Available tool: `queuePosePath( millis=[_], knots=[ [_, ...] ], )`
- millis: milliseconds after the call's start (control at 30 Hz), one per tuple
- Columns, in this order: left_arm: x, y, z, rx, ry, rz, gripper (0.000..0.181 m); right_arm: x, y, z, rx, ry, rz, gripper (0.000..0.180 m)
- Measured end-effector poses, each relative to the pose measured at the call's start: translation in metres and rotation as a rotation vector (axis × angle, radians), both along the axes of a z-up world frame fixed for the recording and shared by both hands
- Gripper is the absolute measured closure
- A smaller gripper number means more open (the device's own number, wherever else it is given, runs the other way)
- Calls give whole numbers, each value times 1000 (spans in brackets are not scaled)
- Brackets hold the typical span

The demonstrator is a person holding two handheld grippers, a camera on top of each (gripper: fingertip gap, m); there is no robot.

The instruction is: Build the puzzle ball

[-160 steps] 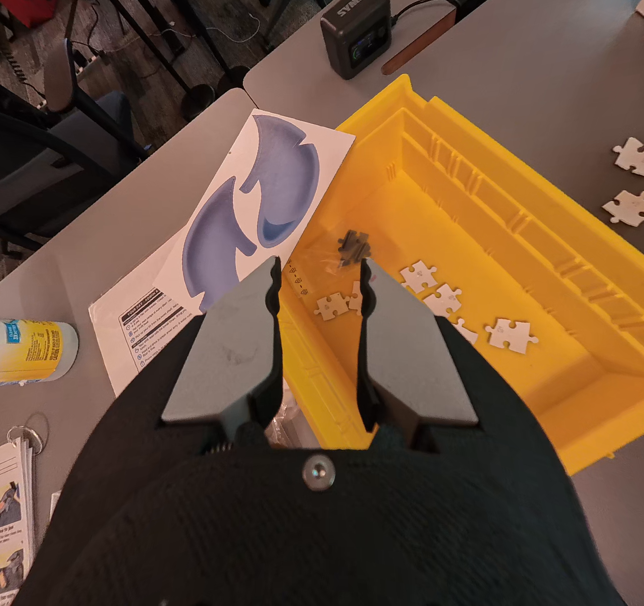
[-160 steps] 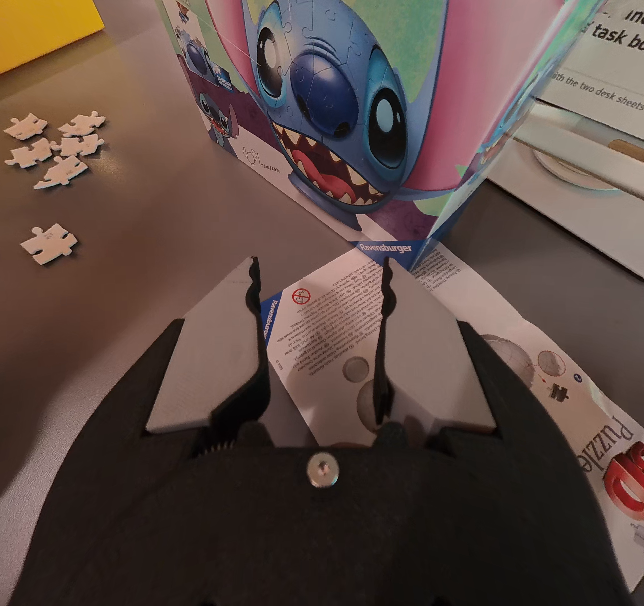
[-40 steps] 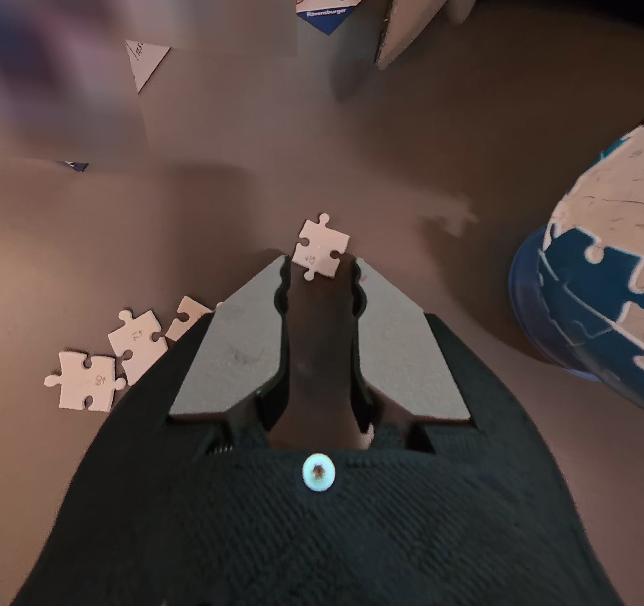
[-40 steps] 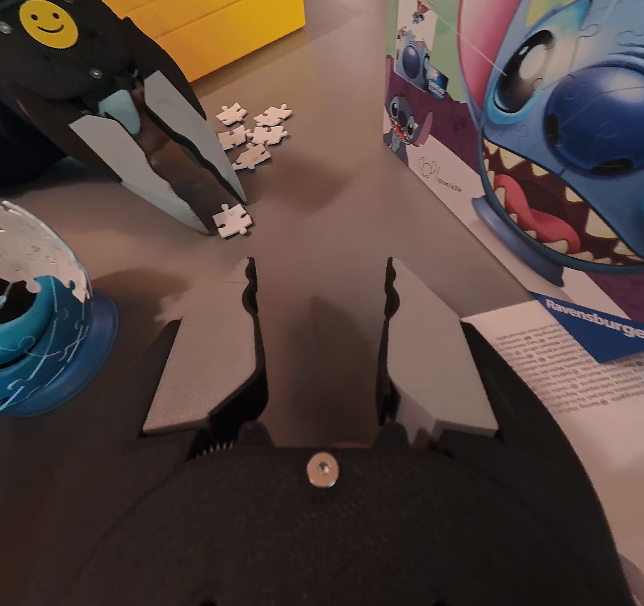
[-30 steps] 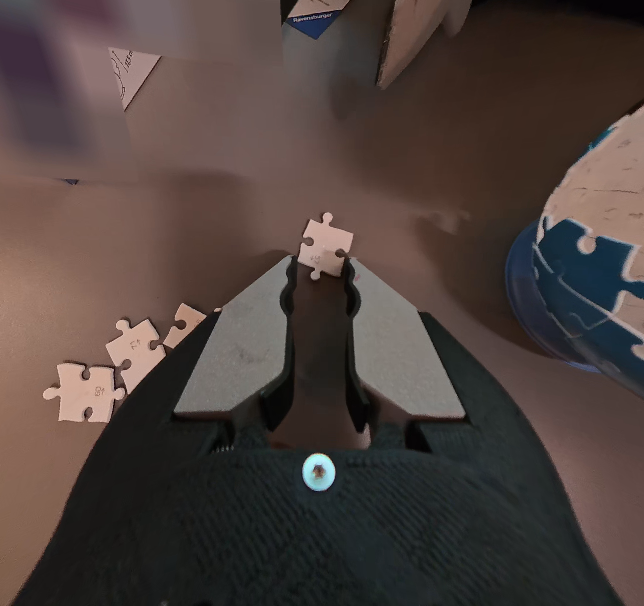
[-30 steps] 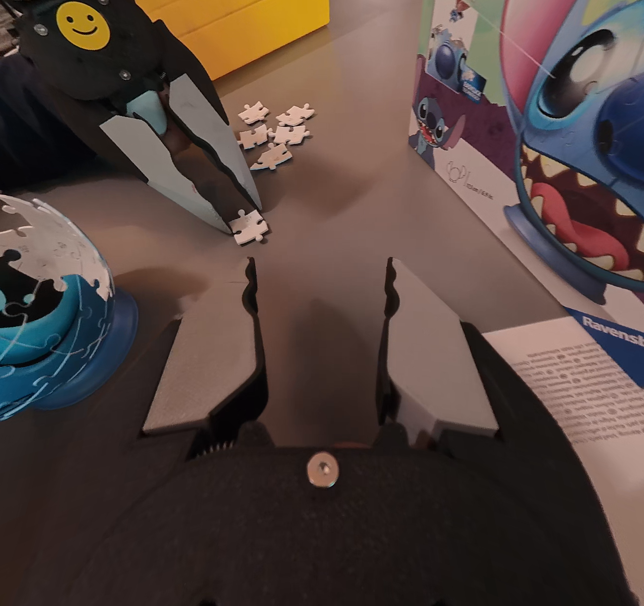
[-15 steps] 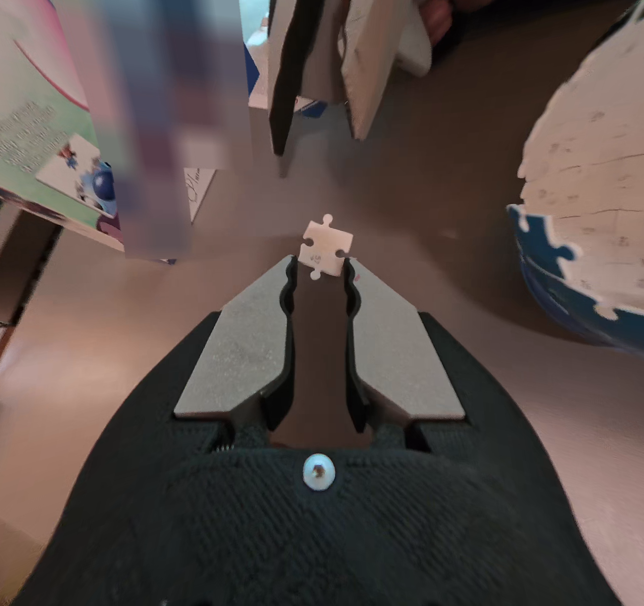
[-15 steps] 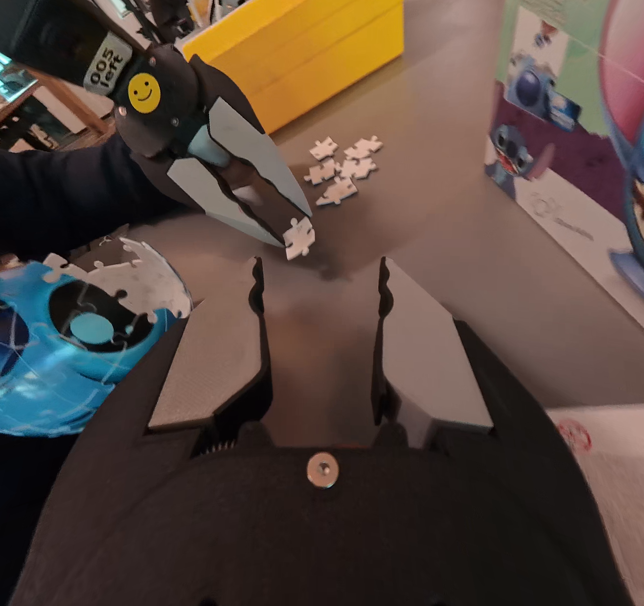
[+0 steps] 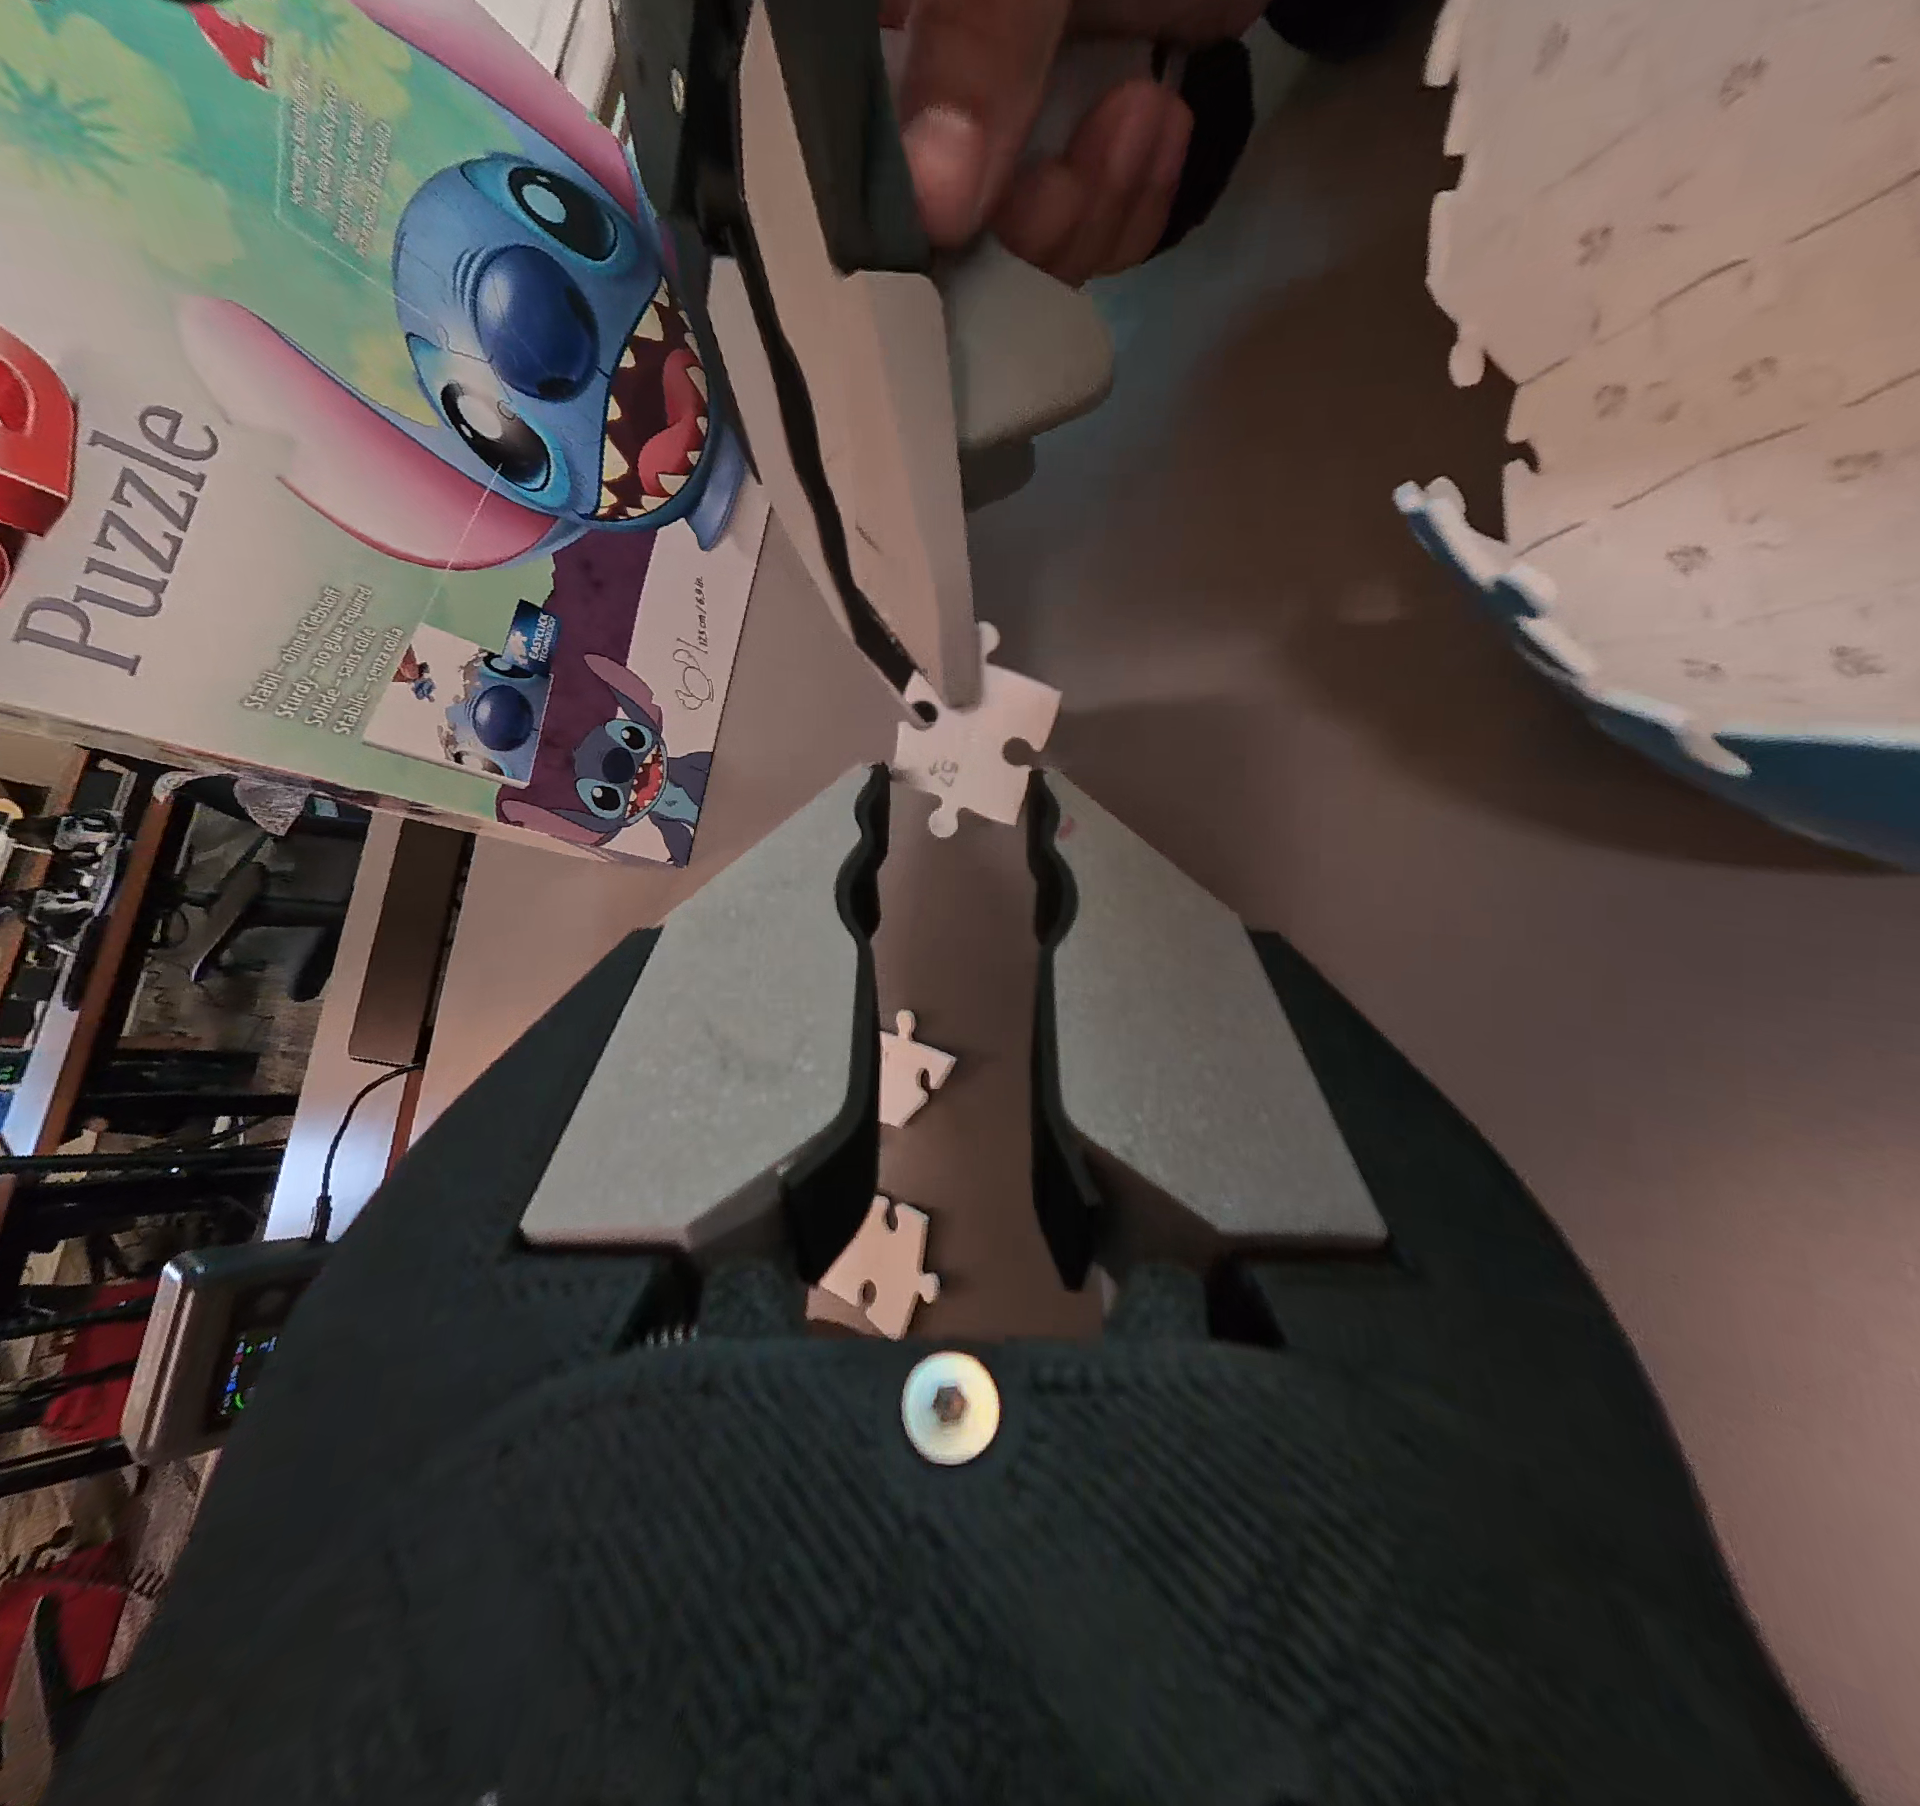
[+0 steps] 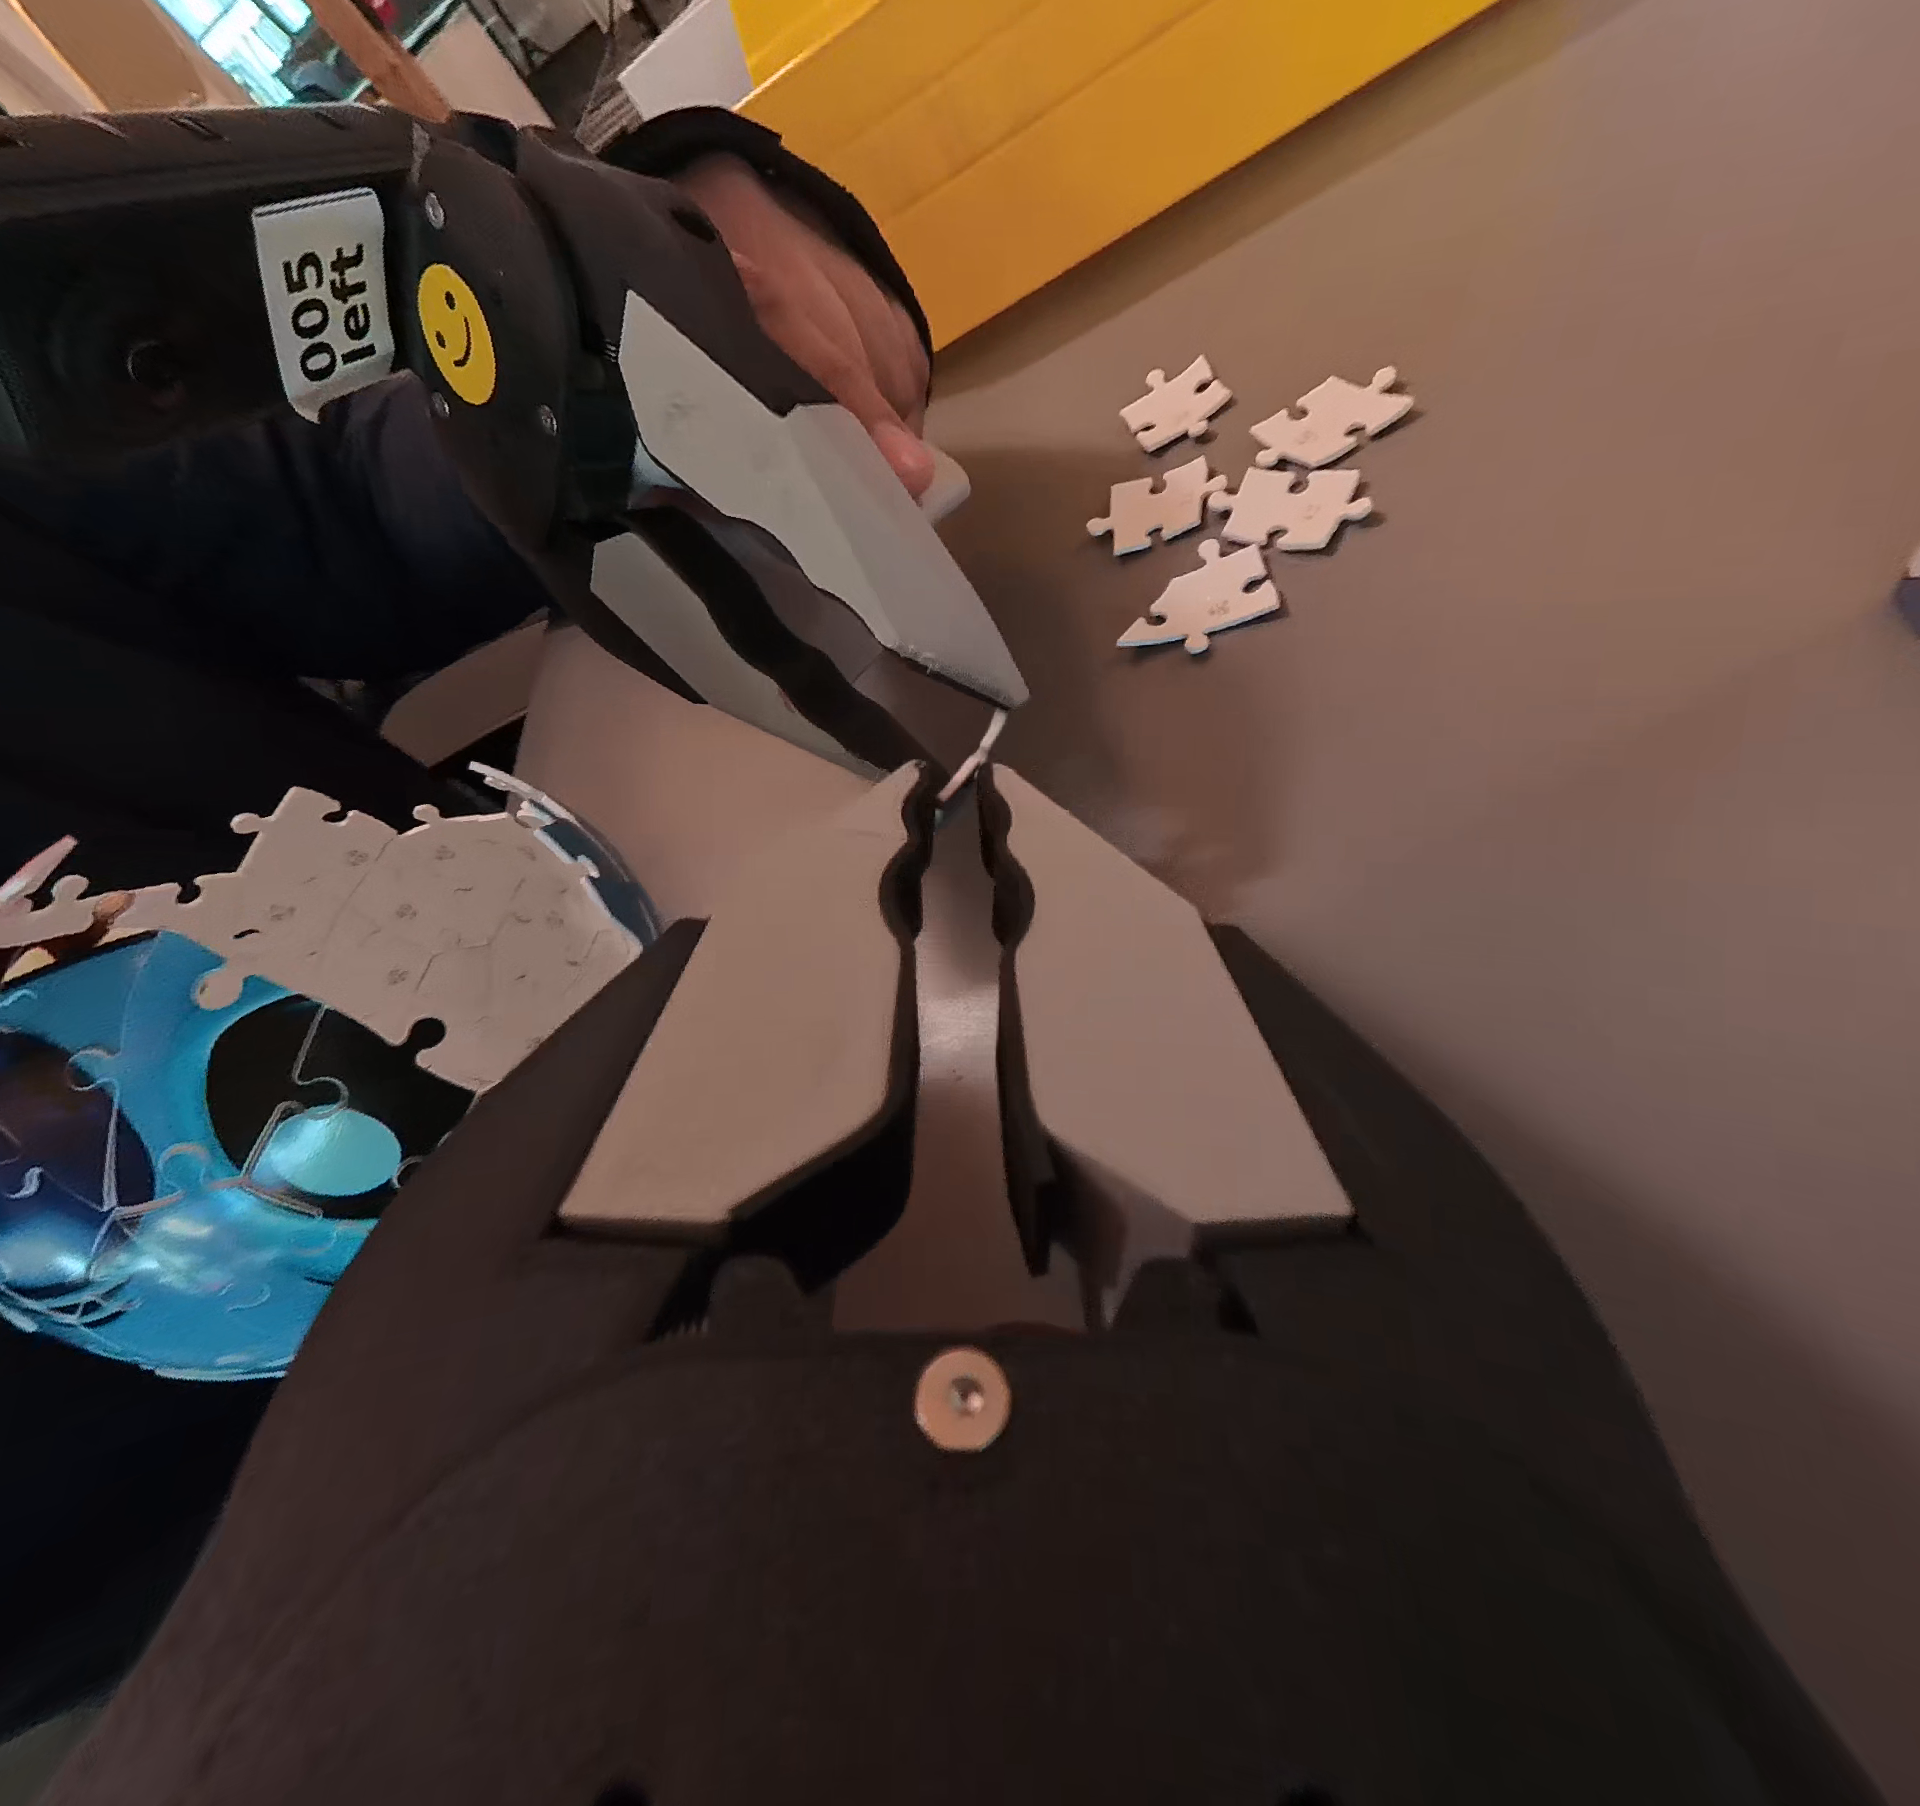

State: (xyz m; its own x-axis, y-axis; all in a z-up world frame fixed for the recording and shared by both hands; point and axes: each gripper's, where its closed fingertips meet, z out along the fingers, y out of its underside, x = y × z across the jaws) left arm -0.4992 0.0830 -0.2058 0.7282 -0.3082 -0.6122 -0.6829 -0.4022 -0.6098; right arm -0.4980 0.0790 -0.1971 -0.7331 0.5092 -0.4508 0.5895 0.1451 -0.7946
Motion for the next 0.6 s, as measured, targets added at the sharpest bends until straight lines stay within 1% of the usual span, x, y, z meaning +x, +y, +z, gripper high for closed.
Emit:
queuePosePath(
  millis=[133,267,333,367,533,600],
  knots=[
    [-3,0,3,13,14,4,157,0,-1,0,-21,-21,5,172],
    [-4,0,6,29,8,9,157,-4,3,-3,7,-3,-33,180],
    [-9,1,11,62,-10,48,165,-8,6,0,-11,2,-70,180],
    [-13,2,16,83,-33,69,166,-9,7,2,-24,14,-86,180],
    [-22,2,28,106,-359,153,159,-15,14,20,-88,92,-159,180],
    [-18,2,30,92,-539,150,160,-16,15,30,-125,129,-181,180]
  ],
)
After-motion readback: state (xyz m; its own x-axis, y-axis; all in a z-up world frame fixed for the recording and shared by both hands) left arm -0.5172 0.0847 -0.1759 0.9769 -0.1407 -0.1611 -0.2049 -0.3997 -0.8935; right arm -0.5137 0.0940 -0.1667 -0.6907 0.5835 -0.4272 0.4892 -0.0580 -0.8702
